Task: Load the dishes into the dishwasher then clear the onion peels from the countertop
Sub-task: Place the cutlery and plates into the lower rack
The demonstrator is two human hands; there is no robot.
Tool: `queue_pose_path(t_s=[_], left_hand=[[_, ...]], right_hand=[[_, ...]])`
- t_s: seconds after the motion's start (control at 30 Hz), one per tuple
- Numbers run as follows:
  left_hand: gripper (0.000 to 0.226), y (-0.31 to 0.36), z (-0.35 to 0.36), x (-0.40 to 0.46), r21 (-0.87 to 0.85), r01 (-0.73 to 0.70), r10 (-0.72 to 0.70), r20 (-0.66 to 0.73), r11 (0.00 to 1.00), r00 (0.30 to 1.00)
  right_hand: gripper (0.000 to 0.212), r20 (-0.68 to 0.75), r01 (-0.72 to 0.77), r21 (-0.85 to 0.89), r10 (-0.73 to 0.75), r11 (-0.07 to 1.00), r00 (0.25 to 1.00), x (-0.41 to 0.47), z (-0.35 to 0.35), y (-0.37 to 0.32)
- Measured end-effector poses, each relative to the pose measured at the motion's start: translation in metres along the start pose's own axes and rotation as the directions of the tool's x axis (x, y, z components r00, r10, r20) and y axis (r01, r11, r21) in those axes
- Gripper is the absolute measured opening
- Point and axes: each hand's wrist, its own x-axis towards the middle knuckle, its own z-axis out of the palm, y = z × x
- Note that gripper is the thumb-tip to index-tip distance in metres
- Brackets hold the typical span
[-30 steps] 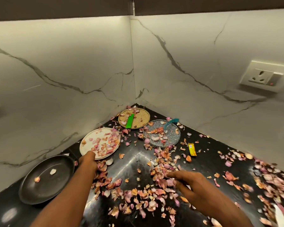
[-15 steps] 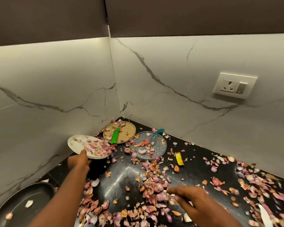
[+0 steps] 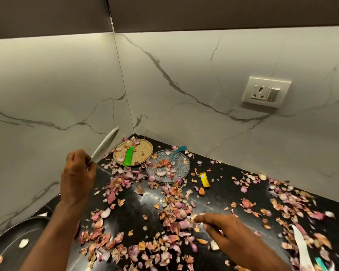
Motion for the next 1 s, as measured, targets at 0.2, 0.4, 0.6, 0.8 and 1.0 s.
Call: queue_pose_path(t_s=[0.2,0.4,0.6,0.8,1.0], left_hand=[[0.013,0.08,0.003,-0.044,-0.585,0.609,-0.4,0.459,0.535,0.793],[0.025,0.171,0.031,-0.123,-0.534,0.829,-0.12,0.823,0.166,0.555],[0.019,0.22,0.042,-0.158,-0.563,0.74,0.113,0.817,0.368,0.565],[0.014,0.273,0.036,-0.189,-0.624,0.627,0.347,0.781,0.466,0.52],[0.014,0.324,0.027,-0.227,-0.601,0.647,0.393,0.798,0.469,0.456]], right_hand=[[0.064,-0.327,0.065,-0.022,-0.068,0.998,0.942,-0.01,0.009,-0.005],[0.092,-0.448,-0.156,-0.395,-0.041,0.905,0.893,-0.03,0.017,-0.023],[0.089,-0.673,-0.361,-0.245,0.11,0.9,0.731,-0.093,0.009,-0.001],[0.078,-0.61,-0.499,-0.222,0.28,0.838,0.741,-0.143,0.025,0.024],[0.081,-0.672,-0.566,-0.068,0.381,0.822,0.634,-0.208,0.018,0.037]])
